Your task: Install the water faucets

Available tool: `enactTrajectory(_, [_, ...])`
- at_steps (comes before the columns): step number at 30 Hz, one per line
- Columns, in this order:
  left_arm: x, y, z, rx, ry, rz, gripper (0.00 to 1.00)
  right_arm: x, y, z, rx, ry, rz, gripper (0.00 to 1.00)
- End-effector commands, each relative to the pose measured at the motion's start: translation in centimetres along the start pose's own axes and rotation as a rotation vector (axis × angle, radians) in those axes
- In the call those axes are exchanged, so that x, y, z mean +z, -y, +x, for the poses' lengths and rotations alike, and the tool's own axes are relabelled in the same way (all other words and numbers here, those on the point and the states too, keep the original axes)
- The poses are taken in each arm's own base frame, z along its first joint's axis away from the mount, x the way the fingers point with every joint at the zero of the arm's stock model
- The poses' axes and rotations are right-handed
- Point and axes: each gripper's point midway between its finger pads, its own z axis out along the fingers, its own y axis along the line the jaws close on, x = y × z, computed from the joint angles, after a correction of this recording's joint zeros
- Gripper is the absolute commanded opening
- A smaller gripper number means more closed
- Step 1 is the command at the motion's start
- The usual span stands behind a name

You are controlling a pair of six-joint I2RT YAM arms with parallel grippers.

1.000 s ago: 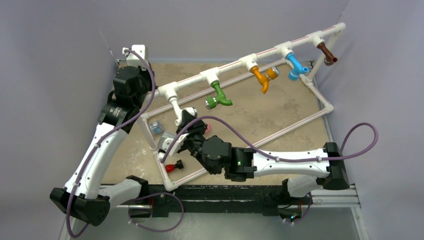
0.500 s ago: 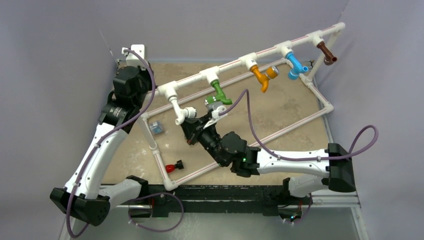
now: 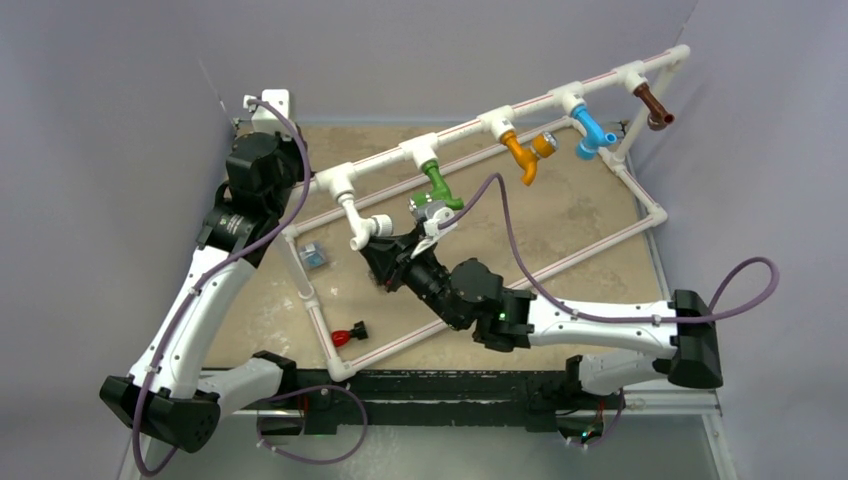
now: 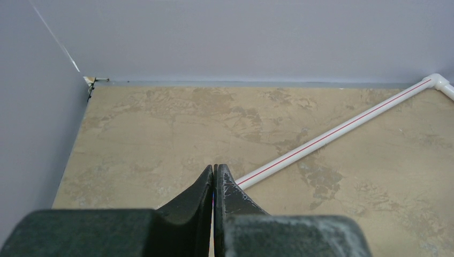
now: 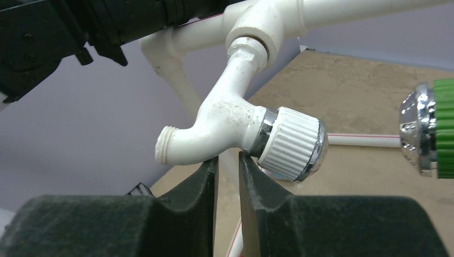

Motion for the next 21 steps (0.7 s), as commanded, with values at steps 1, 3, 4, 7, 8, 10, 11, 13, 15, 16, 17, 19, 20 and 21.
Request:
enactTrajectory(1, [-1.1, 2.3, 10.1, 0.05, -0.342, 0.107, 0.0, -1.7, -2.4, -9.6, -0.042, 0.173, -0.129, 0.25])
enactTrajectory(3, [-1.1, 2.3, 10.1, 0.05, -0.342, 0.105, 0.0, -2.2, -2.4, -9.0, -0.12, 0.127, -0.153, 0.28])
enactTrajectory(4, [-1.1, 2.2, 10.1, 0.05, -0.343, 0.104, 0.0, -2.5, -2.5, -8.8, -0.159, 0.104, -0.168, 0.31])
enactTrajectory(7, [-1.1, 2.2, 10.1, 0.05, -0.343, 0.101, 0.0, -3.4, -2.5, -8.6, -0.274, 0.051, -0.207, 0.39])
enactTrajectory(8, [-1.1, 2.2, 10.0, 0.051, -0.342, 0.102, 0.0, -3.6, -2.5, -8.4, -0.298, 0.034, -0.216, 0.41])
enactTrajectory(10, [-1.2, 2.2, 10.0, 0.051, -0.344, 0.102, 0.0, -4.1, -2.4, -8.5, -0.389, 0.018, -0.237, 0.44])
enactTrajectory(11, [-1.2, 2.2, 10.0, 0.051, -0.344, 0.103, 0.0, -4.4, -2.3, -8.7, -0.425, 0.015, -0.249, 0.46])
enactTrajectory(13, [-1.2, 2.2, 10.1, 0.052, -0.347, 0.102, 0.0, -5.0, -2.6, -8.7, -0.506, 0.014, -0.296, 0.51])
enactTrajectory(15, [-1.2, 2.2, 10.1, 0.051, -0.346, 0.102, 0.0, -5.4, -2.9, -8.4, -0.597, 0.011, -0.329, 0.55])
enactTrajectory(16, [-1.2, 2.2, 10.1, 0.052, -0.346, 0.102, 0.0, -5.5, -3.1, -8.1, -0.651, 0.008, -0.343, 0.57])
enactTrajectory(17, [-1.2, 2.2, 10.0, 0.052, -0.345, 0.103, 0.0, -5.6, -3.2, -7.8, -0.708, 0.006, -0.354, 0.61])
enactTrajectory(19, [-1.2, 2.2, 10.0, 0.053, -0.346, 0.103, 0.0, -5.7, -3.4, -6.8, -0.855, 0.004, -0.359, 0.66])
enactTrajectory(20, [-1.2, 2.2, 10.0, 0.053, -0.345, 0.103, 0.0, -5.6, -3.3, -6.3, -0.919, -0.004, -0.346, 0.69])
enactTrajectory(21, [-1.1, 2.2, 10.0, 0.053, -0.345, 0.102, 0.0, -5.4, -3.1, -5.9, -0.978, -0.013, -0.326, 0.7])
